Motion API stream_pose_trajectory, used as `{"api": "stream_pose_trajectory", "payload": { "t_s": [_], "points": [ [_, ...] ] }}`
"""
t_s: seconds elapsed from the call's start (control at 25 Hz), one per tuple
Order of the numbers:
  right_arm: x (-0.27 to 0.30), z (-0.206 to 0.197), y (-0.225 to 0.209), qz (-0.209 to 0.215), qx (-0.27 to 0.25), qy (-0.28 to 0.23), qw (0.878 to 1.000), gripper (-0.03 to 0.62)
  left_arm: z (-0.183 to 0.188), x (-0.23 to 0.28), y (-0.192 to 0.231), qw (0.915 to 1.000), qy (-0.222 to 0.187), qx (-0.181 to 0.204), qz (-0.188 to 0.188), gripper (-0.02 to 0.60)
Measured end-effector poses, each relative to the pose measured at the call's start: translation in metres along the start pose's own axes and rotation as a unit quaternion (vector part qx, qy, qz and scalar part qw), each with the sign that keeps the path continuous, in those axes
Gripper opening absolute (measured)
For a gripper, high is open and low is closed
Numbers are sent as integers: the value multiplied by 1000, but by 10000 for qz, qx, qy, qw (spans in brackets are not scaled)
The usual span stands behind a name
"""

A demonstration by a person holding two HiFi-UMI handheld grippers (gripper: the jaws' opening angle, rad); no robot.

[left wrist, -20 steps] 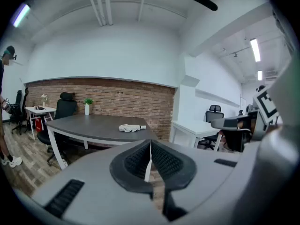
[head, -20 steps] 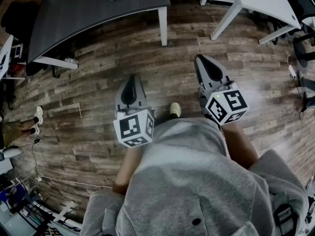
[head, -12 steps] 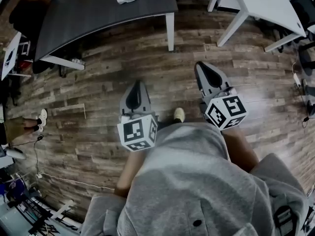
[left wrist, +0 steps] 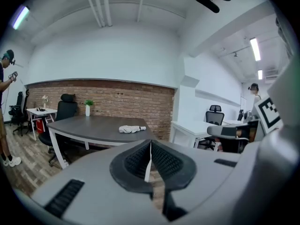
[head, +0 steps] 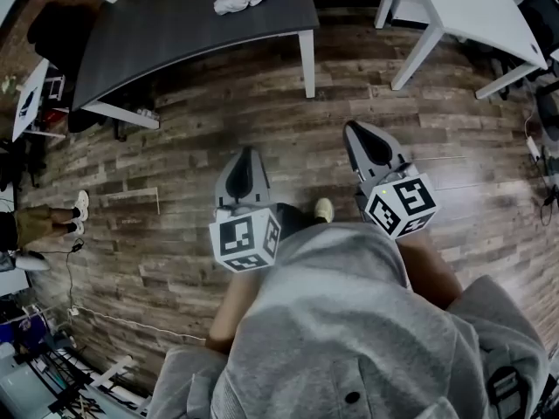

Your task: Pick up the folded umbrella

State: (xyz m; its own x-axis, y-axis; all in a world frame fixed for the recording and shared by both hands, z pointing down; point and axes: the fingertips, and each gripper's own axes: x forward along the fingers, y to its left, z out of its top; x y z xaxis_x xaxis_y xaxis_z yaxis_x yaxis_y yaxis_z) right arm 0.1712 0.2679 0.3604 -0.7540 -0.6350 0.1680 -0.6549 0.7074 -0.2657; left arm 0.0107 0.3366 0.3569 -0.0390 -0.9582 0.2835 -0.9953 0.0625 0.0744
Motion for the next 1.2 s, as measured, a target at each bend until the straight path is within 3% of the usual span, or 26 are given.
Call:
{"api": "stream_pose_trajectory", "payload": {
  "t_s": [0.4, 1.2],
  "points": [
    [0, 8, -1, 41, -20, -164, 9999, 25, 9, 1, -4, 9997, -82, 200, 63, 15],
    [44, 8, -12, 68, -40, -67, 9999, 25, 14, 44, 16, 9999, -72, 113, 64, 15]
  ]
}}
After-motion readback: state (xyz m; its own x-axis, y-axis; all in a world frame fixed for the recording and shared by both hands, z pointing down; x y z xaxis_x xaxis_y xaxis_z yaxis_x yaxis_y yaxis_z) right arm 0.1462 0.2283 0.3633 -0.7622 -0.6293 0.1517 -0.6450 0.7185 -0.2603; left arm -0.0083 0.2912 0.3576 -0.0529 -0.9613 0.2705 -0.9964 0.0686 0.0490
